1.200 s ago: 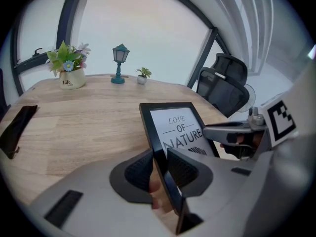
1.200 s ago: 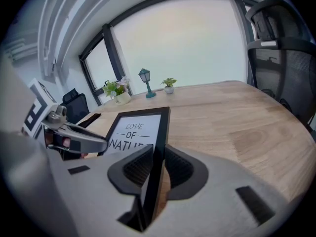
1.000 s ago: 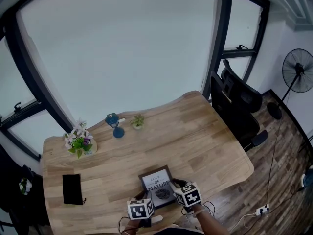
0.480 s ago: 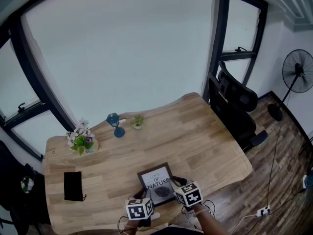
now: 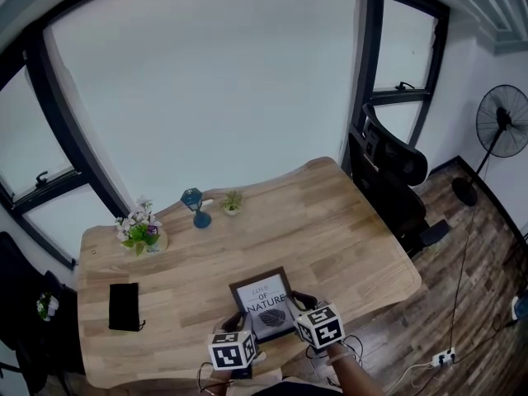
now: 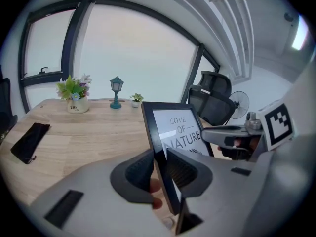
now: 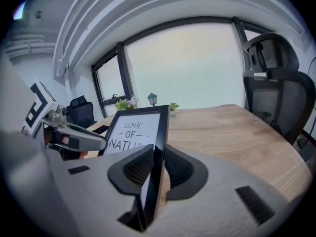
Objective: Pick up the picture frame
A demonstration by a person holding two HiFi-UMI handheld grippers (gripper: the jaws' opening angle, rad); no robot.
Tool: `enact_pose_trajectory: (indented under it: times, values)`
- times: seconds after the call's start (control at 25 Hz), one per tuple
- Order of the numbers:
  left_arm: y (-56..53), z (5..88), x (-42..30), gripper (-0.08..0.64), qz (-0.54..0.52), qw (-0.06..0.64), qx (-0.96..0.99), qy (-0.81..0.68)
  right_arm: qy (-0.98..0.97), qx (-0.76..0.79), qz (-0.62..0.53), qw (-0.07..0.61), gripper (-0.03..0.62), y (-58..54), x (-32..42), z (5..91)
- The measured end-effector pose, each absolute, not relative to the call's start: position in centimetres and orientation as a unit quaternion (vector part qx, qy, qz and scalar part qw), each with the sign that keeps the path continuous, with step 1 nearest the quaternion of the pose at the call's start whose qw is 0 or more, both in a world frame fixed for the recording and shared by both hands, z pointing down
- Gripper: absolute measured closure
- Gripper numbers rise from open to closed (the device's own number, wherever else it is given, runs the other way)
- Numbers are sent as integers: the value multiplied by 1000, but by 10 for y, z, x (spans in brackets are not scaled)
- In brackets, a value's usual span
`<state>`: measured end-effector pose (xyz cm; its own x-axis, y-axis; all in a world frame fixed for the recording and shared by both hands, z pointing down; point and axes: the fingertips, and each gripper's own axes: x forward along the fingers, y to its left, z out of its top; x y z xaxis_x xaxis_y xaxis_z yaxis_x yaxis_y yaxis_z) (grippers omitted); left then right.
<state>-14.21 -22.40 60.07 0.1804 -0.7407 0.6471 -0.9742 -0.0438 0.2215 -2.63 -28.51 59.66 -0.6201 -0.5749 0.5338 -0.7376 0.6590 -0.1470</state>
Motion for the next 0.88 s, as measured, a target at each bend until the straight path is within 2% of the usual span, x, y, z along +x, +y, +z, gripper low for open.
enact_pose_trajectory:
  times: [0.88]
  values:
    - [-183, 531, -117, 488, 141, 252, 711, -641, -900, 385, 125, 163, 522, -242, 0, 525]
